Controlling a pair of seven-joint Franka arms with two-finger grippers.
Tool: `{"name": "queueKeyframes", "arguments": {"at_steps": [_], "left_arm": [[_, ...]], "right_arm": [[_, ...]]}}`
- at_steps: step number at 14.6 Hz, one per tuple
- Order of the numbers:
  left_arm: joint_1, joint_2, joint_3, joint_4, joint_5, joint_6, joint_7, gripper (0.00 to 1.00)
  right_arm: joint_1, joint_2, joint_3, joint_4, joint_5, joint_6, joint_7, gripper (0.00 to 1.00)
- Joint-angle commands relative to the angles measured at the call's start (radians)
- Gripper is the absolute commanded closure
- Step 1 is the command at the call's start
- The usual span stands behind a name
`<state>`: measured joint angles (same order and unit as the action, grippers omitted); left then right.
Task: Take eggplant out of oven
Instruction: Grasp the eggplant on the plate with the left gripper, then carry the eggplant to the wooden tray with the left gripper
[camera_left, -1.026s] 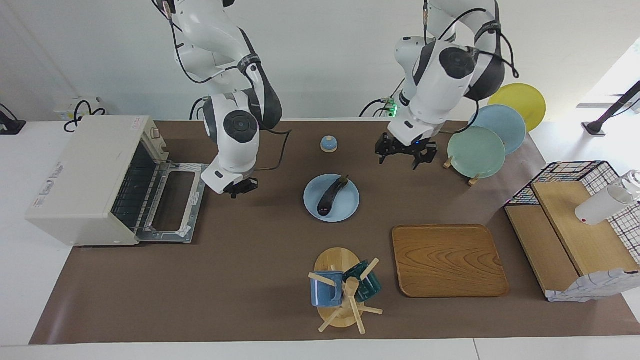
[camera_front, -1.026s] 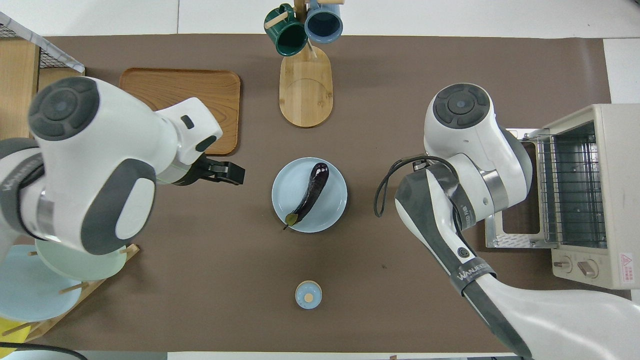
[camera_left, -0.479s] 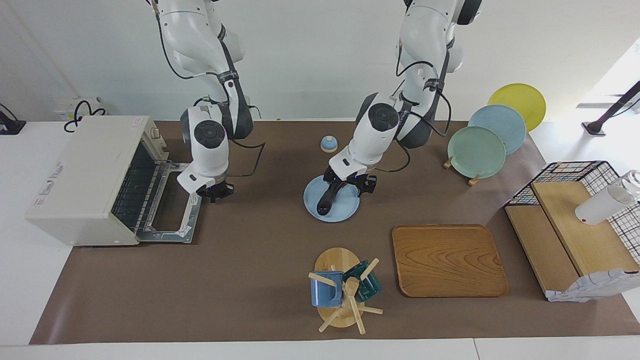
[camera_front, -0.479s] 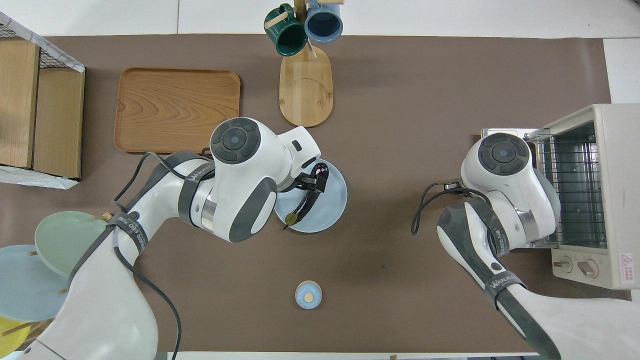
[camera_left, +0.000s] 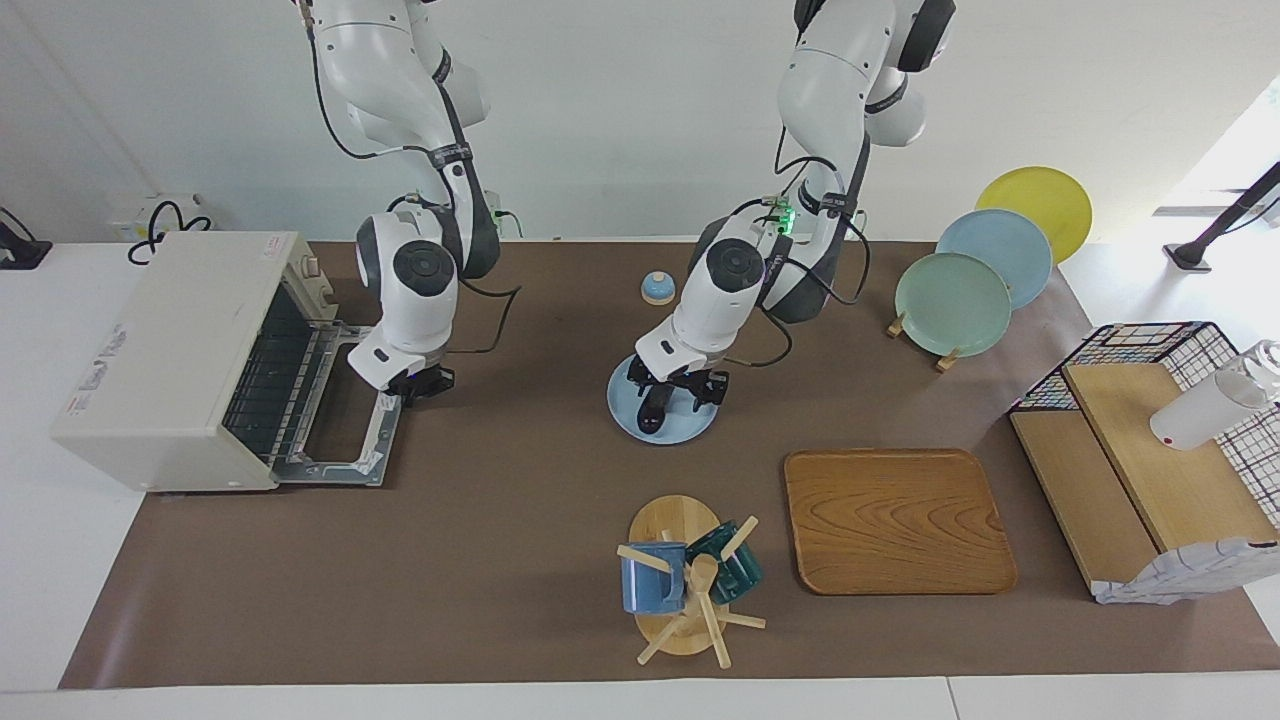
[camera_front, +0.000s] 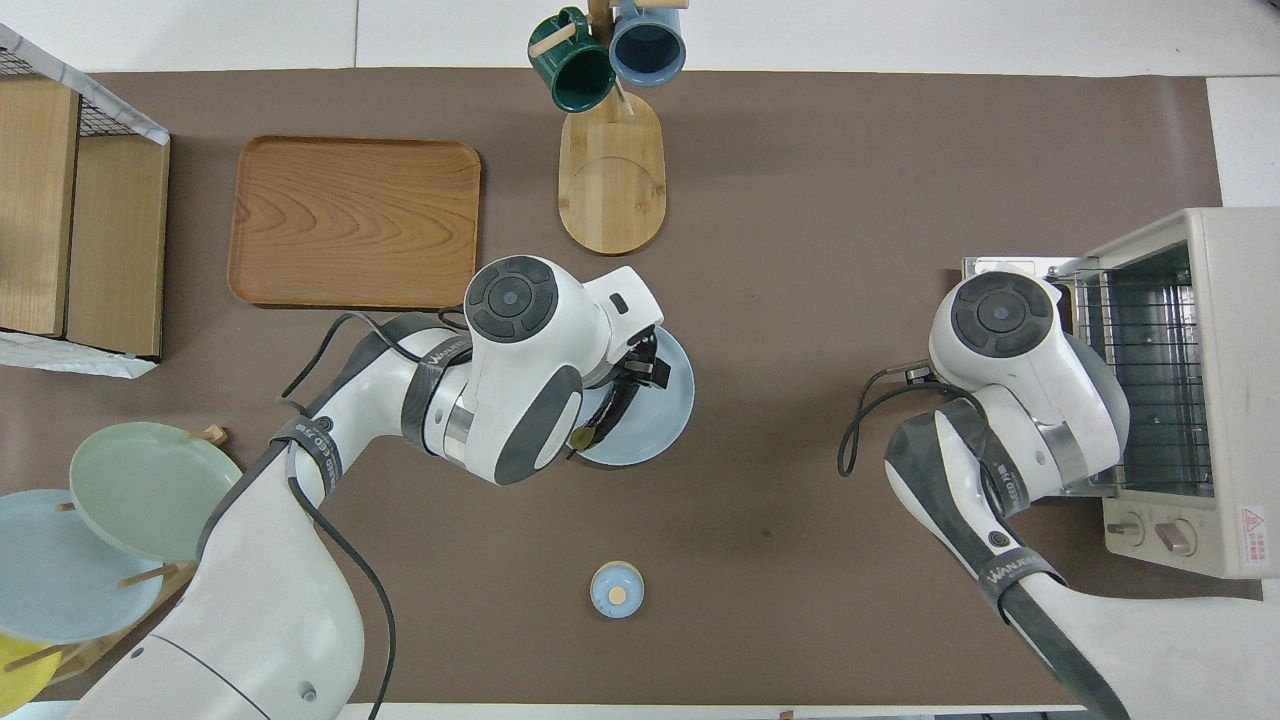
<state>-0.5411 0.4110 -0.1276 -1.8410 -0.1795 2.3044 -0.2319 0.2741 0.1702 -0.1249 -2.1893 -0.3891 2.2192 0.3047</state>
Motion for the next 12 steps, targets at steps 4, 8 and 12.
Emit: {"name": "queueKeyframes", "arguments": {"at_steps": [4,8,12], "left_arm": [[-0.014,0.009,0.013,-0.007,-0.023,0.036,-0.038,0.01],[-0.030,0.008,0.013,-0.030,-0.023,0.078,-0.066,0.27],[-0.022,0.000,0.011,-0.018,-0.041,0.027,-0.064,1.00]], "right_arm": [[-0.050,-0.024,0.014,-0.024,-0.024,0.017,-0.012,1.00],[-0.055,-0.026,0.014,-0.046,-0.024,0.052,-0.010,1.00],[-0.075,-0.031,0.014,-0.084,-0.024,0.102,-0.012,1.00]]}}
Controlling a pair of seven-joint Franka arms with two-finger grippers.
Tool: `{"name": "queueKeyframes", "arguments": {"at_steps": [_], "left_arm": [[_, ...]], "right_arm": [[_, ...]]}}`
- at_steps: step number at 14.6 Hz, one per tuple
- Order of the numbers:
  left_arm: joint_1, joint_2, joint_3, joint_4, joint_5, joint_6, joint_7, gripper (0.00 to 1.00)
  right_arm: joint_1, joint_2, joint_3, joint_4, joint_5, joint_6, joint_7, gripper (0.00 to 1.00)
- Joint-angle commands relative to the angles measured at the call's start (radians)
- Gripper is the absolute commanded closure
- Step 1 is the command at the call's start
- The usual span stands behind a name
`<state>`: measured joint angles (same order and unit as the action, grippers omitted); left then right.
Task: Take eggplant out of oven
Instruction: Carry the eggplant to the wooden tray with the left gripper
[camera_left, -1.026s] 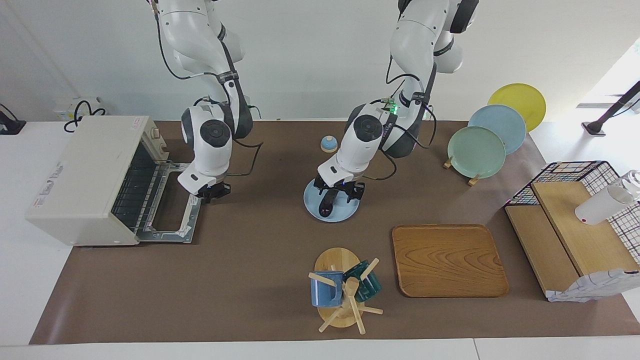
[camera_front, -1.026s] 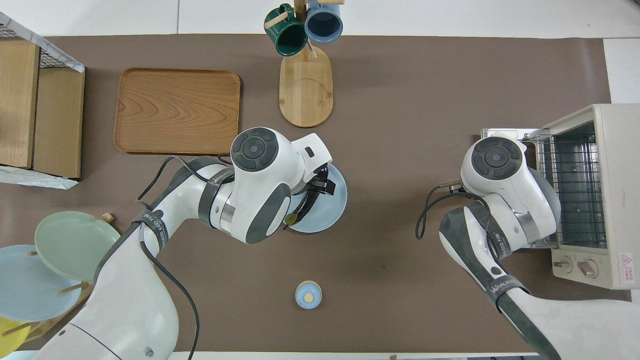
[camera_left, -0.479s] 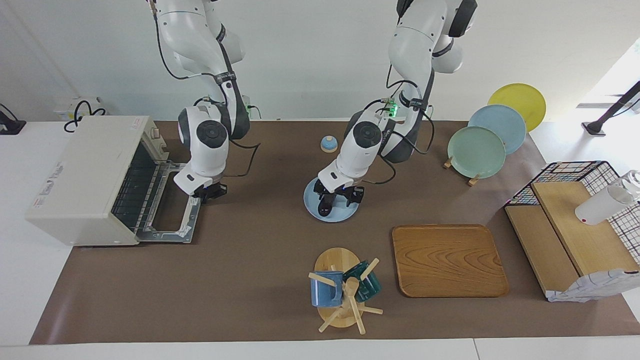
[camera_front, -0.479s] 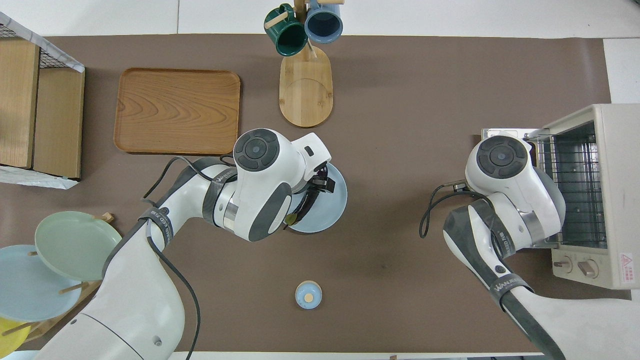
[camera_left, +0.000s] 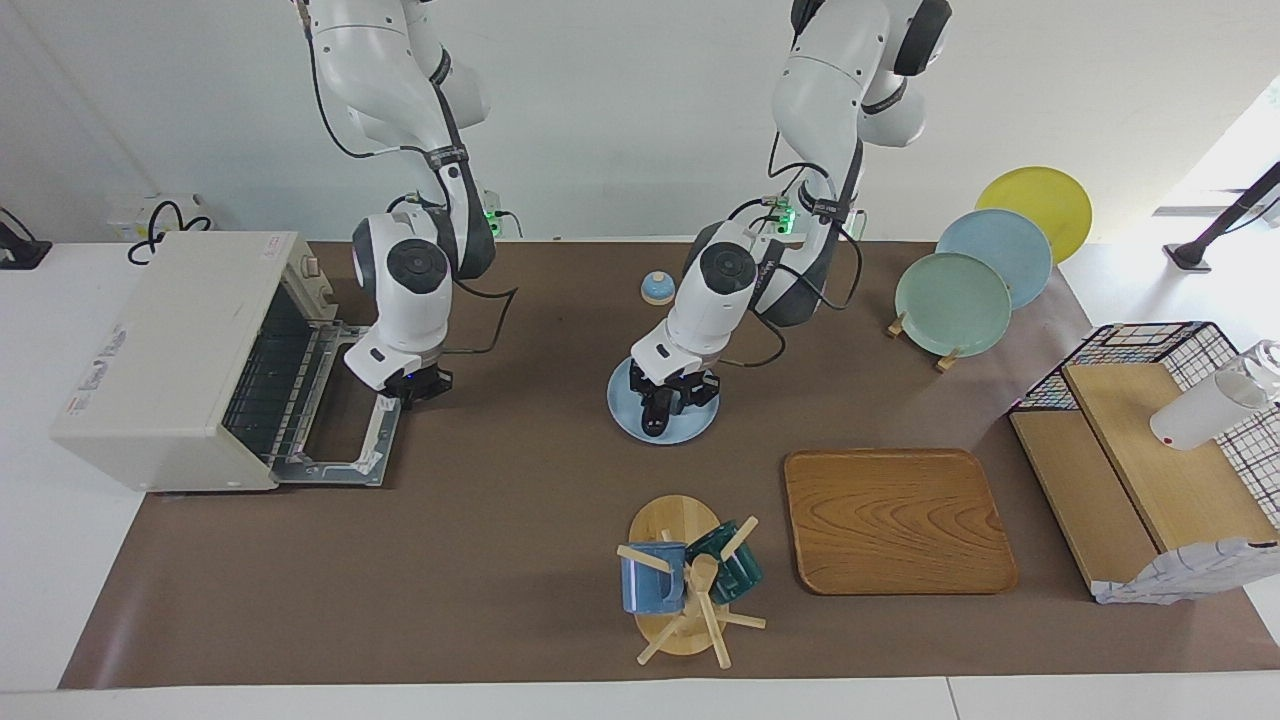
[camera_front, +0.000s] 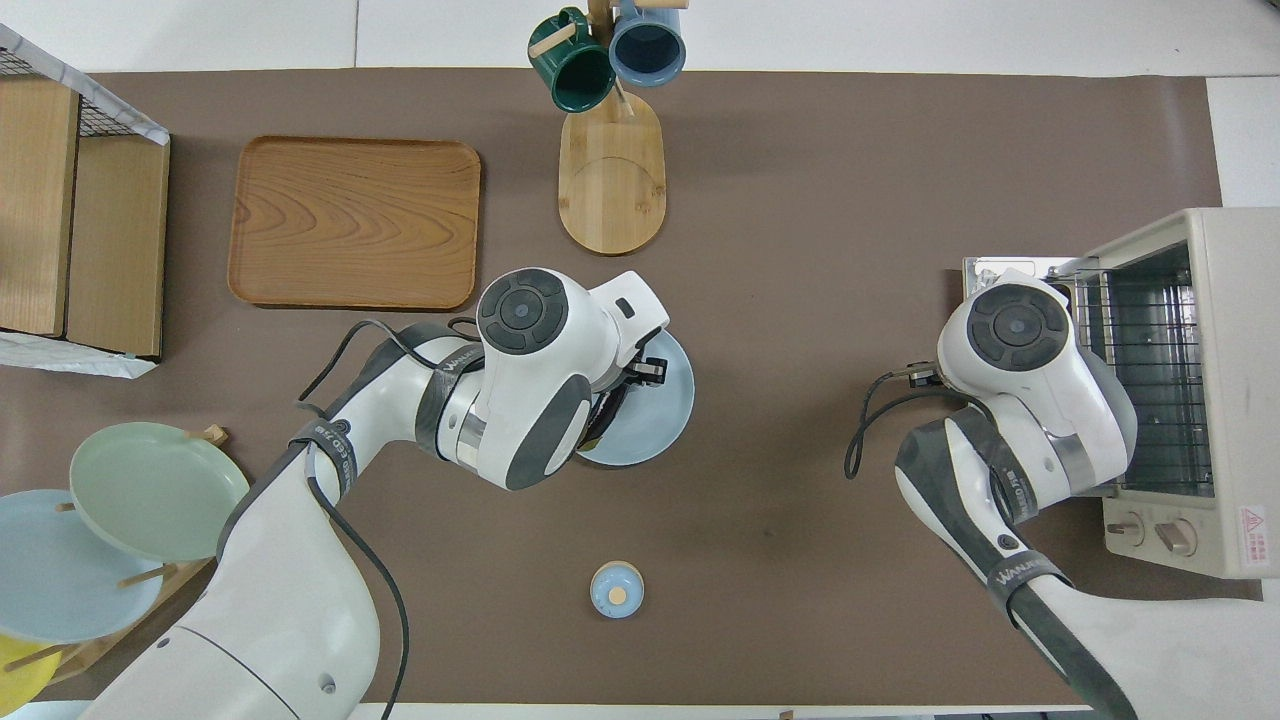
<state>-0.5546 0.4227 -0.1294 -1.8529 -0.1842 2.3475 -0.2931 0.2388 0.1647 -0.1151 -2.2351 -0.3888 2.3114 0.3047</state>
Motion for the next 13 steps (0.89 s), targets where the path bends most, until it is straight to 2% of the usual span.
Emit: {"name": "queueKeyframes", "arguments": {"at_steps": [1,3,5,7,10,13], "left_arm": [[-0.001,-0.021,0.013,-0.006,-0.043,-0.031,-0.001,1.00],[0.024,-0.047,0.014,0.004,-0.078,-0.066,0.000,1.00],[0.068,-0.102,0.016,0.020,-0.100,-0.132,-0.001,1.00],[0.151,-0.145,0.017,0.082,-0.116,-0.238,-0.004,1.00],[0.280,-0.122,0.027,0.269,-0.103,-0.400,-0.009,1.00],[0.404,-0.081,0.025,0.300,0.012,-0.392,0.018,1.00]], "right_arm": [[-0.030,-0.027,0.005,-0.035,-0.024,-0.004,-0.012,1.00],[-0.030,-0.030,0.005,-0.003,-0.028,-0.053,-0.044,1.00],[-0.036,-0.031,0.006,0.079,-0.028,-0.157,-0.137,1.00],[-0.050,-0.060,0.006,0.143,-0.027,-0.246,-0.235,1.00],[-0.133,-0.134,0.005,0.155,-0.013,-0.282,-0.395,1.00],[-0.202,-0.189,0.005,0.155,-0.002,-0.310,-0.496,1.00]]}}
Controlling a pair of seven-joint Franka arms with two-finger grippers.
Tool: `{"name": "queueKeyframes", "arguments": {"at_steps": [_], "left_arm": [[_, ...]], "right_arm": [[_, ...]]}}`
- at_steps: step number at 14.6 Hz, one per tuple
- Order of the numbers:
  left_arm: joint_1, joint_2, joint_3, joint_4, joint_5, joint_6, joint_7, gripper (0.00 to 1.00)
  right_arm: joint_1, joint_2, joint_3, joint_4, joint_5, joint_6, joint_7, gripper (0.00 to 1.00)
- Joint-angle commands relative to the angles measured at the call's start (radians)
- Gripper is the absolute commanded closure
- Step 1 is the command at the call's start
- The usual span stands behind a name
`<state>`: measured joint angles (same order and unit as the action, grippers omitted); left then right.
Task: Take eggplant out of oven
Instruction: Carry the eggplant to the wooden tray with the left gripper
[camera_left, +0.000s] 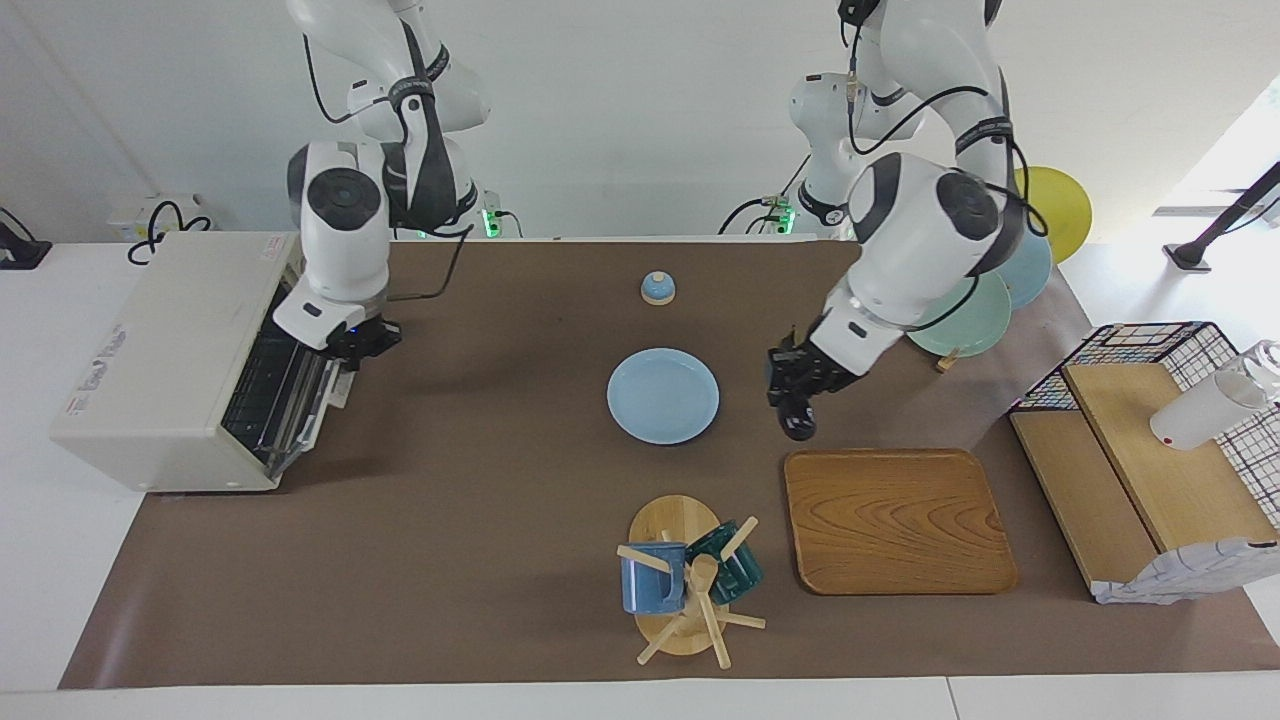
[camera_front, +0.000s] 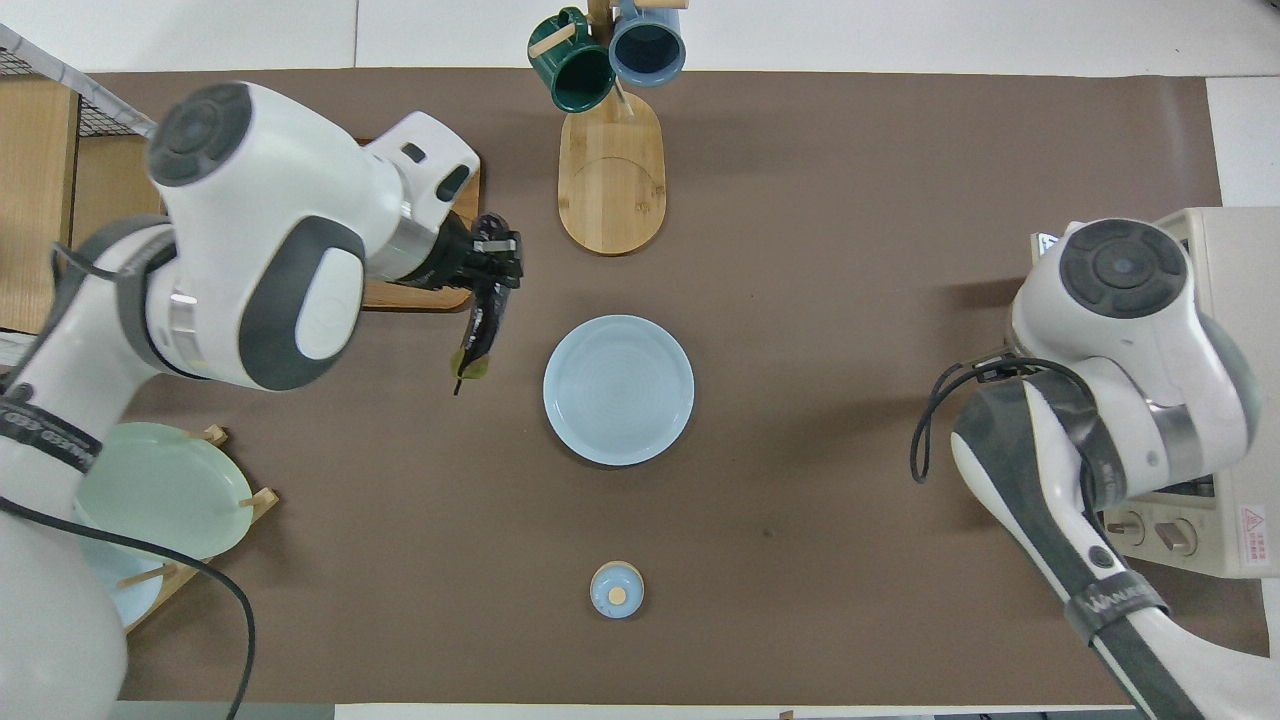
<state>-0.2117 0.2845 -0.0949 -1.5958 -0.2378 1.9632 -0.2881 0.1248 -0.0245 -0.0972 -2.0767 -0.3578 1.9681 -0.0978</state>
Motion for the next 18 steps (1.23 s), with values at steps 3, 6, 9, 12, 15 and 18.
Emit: {"name": "queueKeyframes", "arguments": {"at_steps": [3,6,9,12,15,18], "left_arm": [[0.133,0.110,-0.009,0.043,0.113,0.083,0.118,1.00],[0.150,0.234,-0.009,0.123,0.204,0.134,0.145,1.00],[0.152,0.326,-0.008,0.131,0.235,0.262,0.145,1.00],[0.166,0.328,-0.008,0.122,0.265,0.293,0.148,1.00],[0.175,0.325,-0.008,0.105,0.270,0.293,0.152,0.78],[0.178,0.315,-0.008,0.132,0.269,0.208,0.152,0.00]], "right_arm": [[-0.103,-0.057,-0.015,-0.003,-0.032,-0.020,-0.125,1.00],[-0.097,-0.081,-0.015,0.099,0.139,-0.157,-0.122,1.00],[-0.067,-0.045,0.004,0.280,0.249,-0.293,-0.112,1.00],[-0.059,-0.037,0.004,0.294,0.319,-0.325,-0.114,0.22],[-0.056,-0.037,0.004,0.303,0.341,-0.336,-0.064,0.00],[0.001,-0.020,-0.009,0.326,0.301,-0.345,-0.036,0.00]]}}
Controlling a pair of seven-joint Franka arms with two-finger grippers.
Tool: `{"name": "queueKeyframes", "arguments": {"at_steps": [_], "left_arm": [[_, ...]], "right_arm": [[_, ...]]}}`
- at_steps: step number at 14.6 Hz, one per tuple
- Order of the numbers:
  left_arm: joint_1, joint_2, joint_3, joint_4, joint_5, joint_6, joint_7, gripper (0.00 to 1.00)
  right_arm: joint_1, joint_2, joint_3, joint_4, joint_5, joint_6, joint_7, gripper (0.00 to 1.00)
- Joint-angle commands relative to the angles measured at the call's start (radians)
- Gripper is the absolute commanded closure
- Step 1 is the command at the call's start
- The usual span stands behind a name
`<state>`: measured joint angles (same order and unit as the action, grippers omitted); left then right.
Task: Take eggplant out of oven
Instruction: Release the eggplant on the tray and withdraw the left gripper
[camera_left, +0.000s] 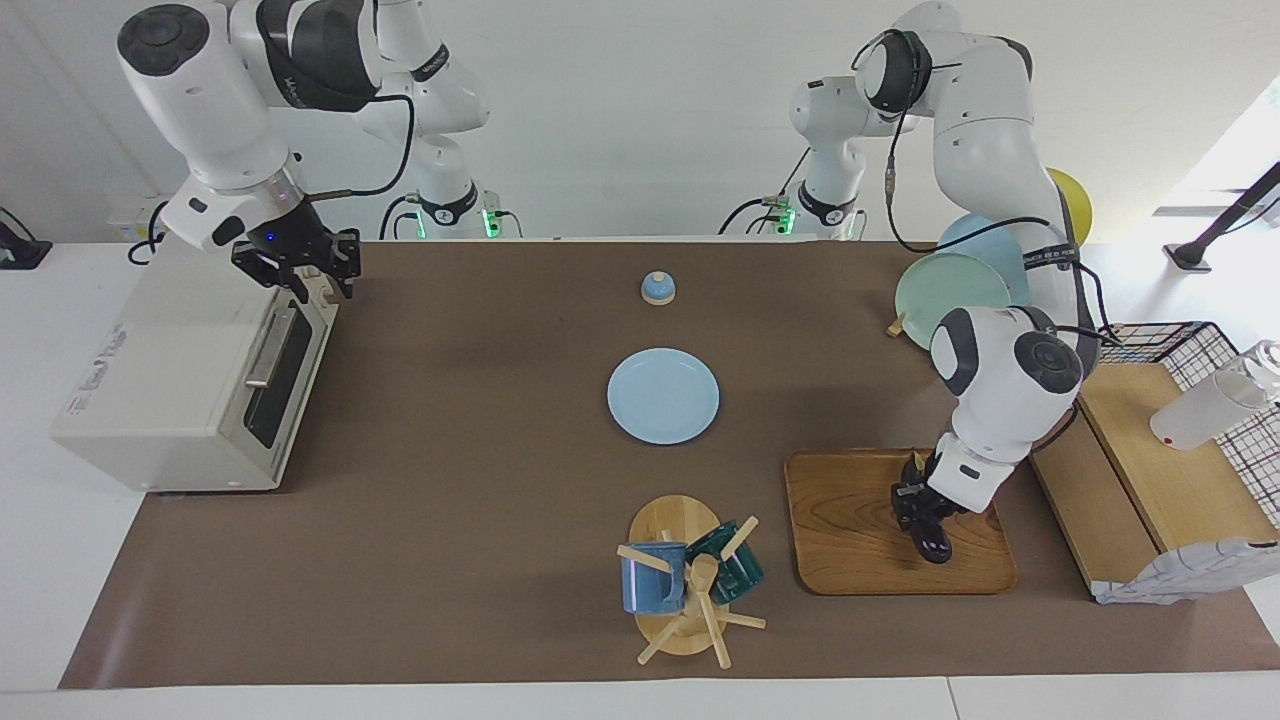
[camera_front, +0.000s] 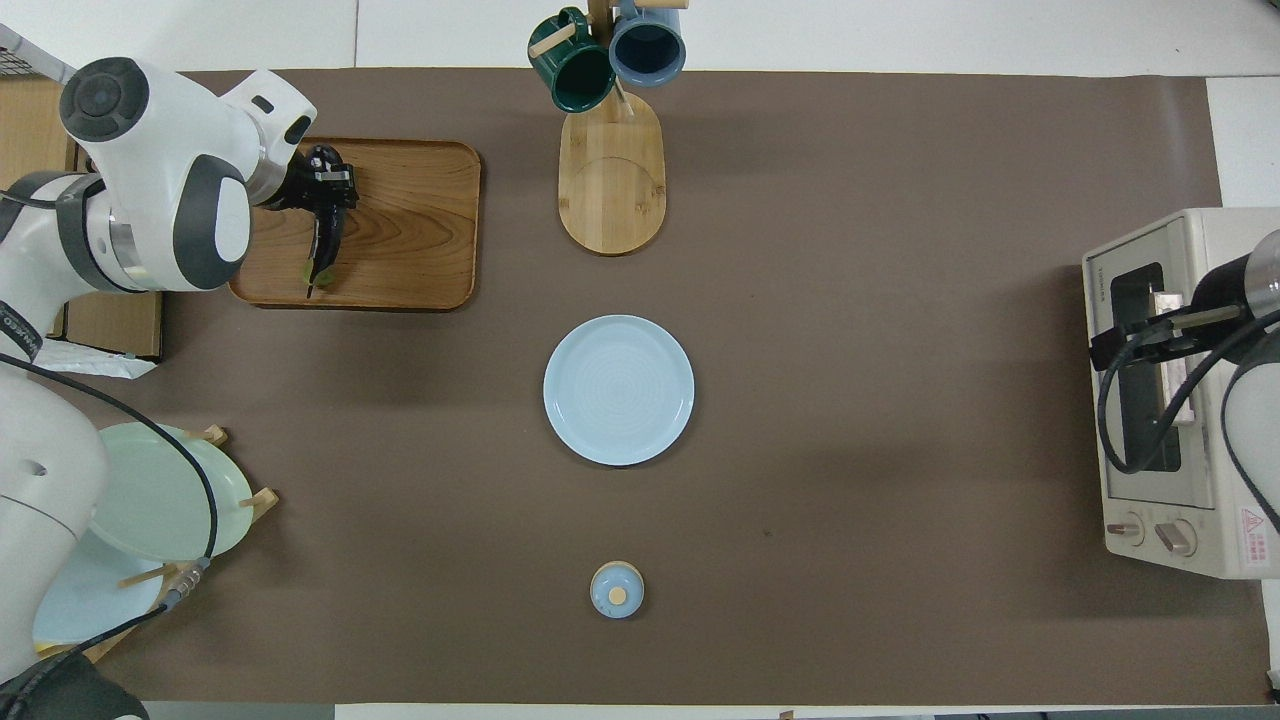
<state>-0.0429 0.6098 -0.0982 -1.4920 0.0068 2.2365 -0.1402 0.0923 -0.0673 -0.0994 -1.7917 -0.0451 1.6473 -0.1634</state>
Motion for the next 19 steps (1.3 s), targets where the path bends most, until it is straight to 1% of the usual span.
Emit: {"name": "queueKeyframes", "arguments": {"at_steps": [1,2,4,6,8,11,12,14,16,17,19], "left_arm": [[0.009,-0.022,-0.005,0.047,0.018,-0.114,0.004,0.00],[0.009,-0.044,-0.003,0.065,0.010,-0.147,0.002,0.00],[0.018,-0.132,-0.001,0.050,0.004,-0.187,-0.009,0.00],[0.043,-0.227,-0.003,0.041,0.004,-0.286,-0.012,0.00],[0.046,-0.312,-0.003,0.041,0.006,-0.374,-0.012,0.00],[0.047,-0.464,-0.003,0.015,0.010,-0.541,-0.007,0.00],[0.047,-0.501,-0.003,0.009,0.010,-0.592,-0.007,0.00],[0.041,-0.542,-0.006,0.009,0.010,-0.697,-0.010,0.00],[0.037,-0.561,-0.006,0.007,0.010,-0.786,-0.007,0.00],[0.035,-0.571,-0.006,-0.007,0.010,-0.807,-0.006,0.00],[0.031,-0.604,-0.006,-0.071,0.010,-0.787,-0.013,0.00]], "right_arm": [[0.032,0.026,-0.010,0.043,-0.018,-0.026,0.031,0.00],[0.032,0.027,-0.010,0.044,-0.019,-0.027,0.031,0.00],[0.027,0.032,-0.023,0.057,-0.015,-0.044,0.031,0.00],[0.029,0.040,-0.026,0.058,-0.021,-0.052,0.033,0.00],[0.030,0.040,-0.028,0.072,-0.016,-0.064,0.031,0.00],[0.009,0.034,-0.028,0.071,-0.001,-0.058,0.027,0.00],[-0.006,0.032,-0.028,0.071,0.001,-0.060,0.022,0.00],[-0.019,0.014,-0.029,0.068,0.001,-0.058,0.025,0.00],[-0.020,0.009,-0.031,0.069,0.001,-0.054,0.033,0.00],[-0.020,0.009,-0.033,0.069,0.004,-0.052,0.035,0.00],[-0.020,0.010,-0.043,0.071,0.037,-0.052,0.035,0.00]]}}
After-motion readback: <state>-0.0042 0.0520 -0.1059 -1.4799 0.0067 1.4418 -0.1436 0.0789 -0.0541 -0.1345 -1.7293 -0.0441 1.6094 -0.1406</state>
